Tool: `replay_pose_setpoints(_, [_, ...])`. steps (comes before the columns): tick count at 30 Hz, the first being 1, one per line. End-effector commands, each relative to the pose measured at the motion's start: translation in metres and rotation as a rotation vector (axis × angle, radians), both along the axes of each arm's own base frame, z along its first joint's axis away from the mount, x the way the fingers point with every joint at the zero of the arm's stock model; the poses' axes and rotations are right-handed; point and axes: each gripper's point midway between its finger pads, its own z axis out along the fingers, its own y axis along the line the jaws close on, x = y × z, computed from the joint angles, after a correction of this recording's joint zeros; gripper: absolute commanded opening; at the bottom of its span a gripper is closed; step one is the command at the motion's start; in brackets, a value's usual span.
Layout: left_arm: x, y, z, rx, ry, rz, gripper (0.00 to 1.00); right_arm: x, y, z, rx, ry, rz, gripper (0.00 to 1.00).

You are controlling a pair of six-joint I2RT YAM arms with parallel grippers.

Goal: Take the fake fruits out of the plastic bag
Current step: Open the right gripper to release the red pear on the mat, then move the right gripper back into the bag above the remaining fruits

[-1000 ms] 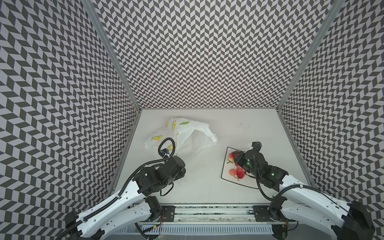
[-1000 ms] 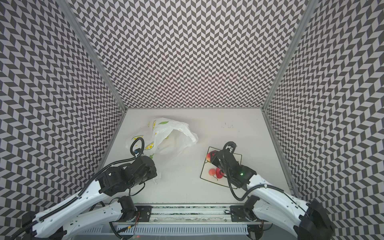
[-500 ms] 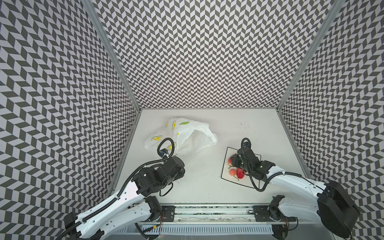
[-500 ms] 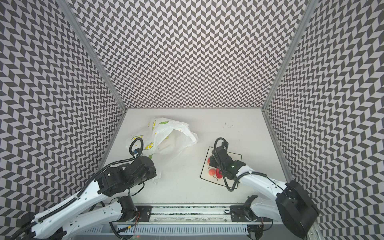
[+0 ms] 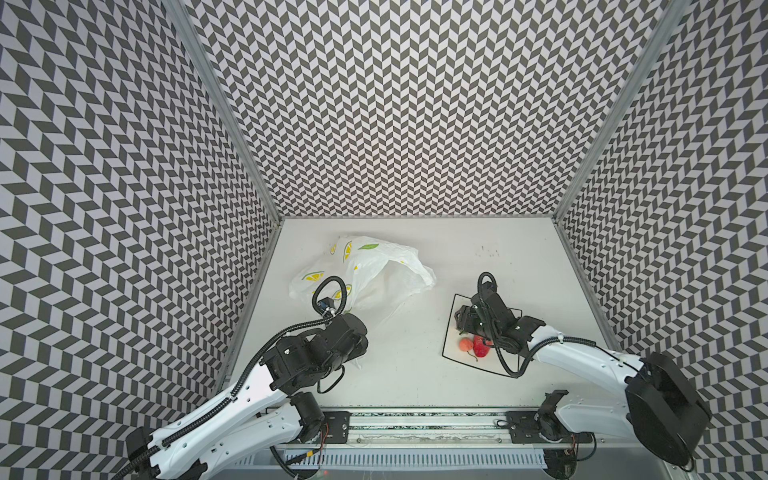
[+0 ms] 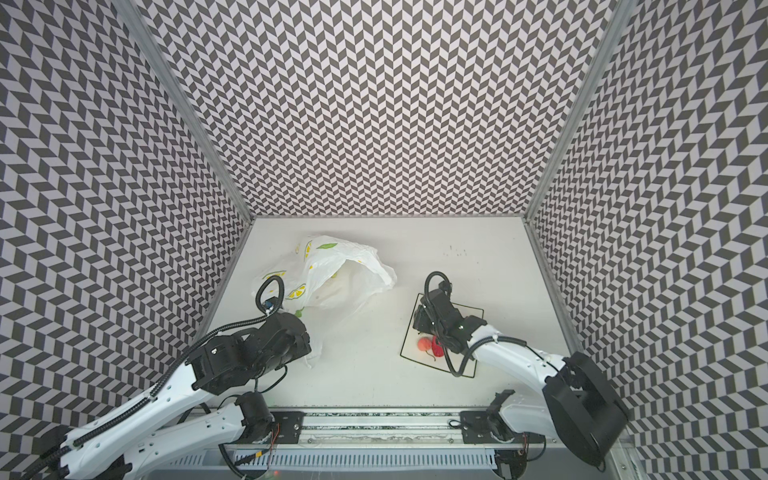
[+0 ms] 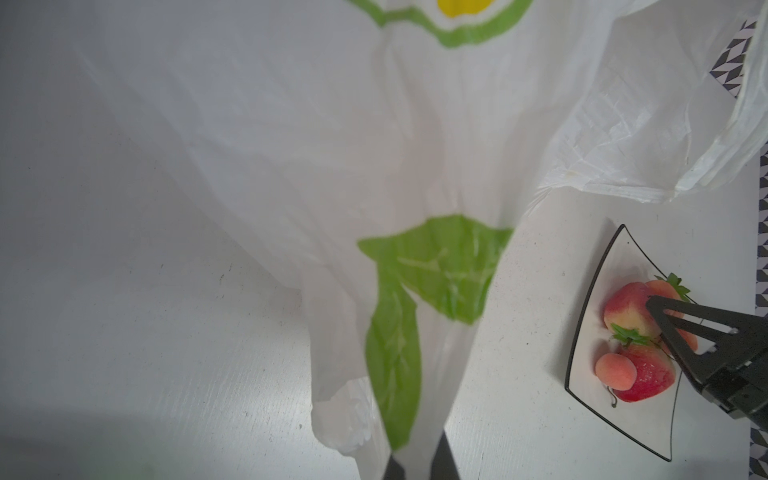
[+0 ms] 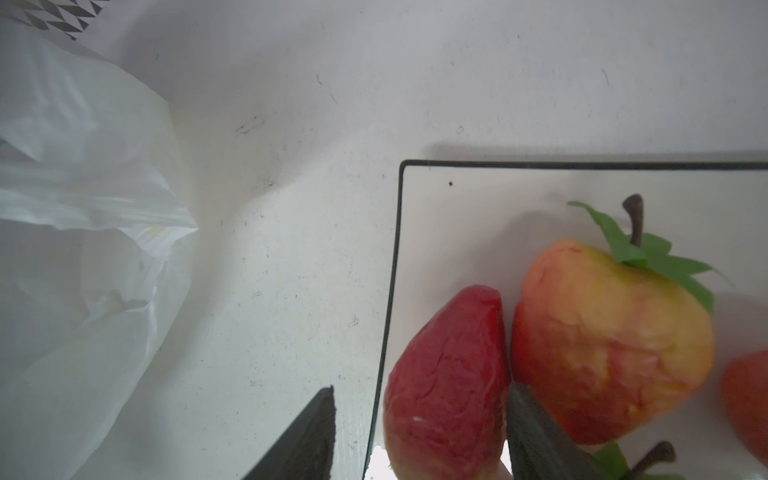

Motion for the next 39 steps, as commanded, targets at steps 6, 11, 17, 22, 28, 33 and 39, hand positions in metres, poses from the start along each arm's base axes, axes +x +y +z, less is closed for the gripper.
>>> replay_pose_setpoints(6, [0.003, 0.002, 0.011, -0.007, -0.033, 0.012, 0.00, 0.000, 0.006, 0.076, 0.127, -0.149, 0.037, 0.70])
replay_pose_setpoints(11, [0.005, 0.001, 0.015, -0.015, -0.047, 0.011, 0.00, -0.016, 0.034, 0.126, 0.260, -0.326, 0.215, 0.64])
replay_pose_setpoints(17, [0.006, -0.001, 0.017, -0.023, -0.052, 0.009, 0.00, -0.064, 0.110, 0.172, 0.361, -0.533, 0.559, 0.57])
replay_pose_setpoints(22, [0.005, 0.000, 0.018, -0.026, -0.051, 0.011, 0.00, -0.085, 0.169, 0.180, 0.397, -0.582, 0.703, 0.54])
replay_pose_setpoints(28, [0.005, -0.001, 0.023, -0.044, -0.060, 0.014, 0.00, -0.062, 0.221, 0.133, 0.434, -0.407, 0.617, 0.47])
replay_pose_setpoints(33, [0.007, 0.002, 0.033, -0.041, -0.080, 0.024, 0.00, -0.039, 0.266, 0.096, 0.515, -0.230, 0.504, 0.46])
replay_pose_setpoints(39, [0.009, 0.001, 0.036, -0.020, -0.079, 0.013, 0.00, -0.008, 0.301, 0.070, 0.639, -0.100, 0.304, 0.46])
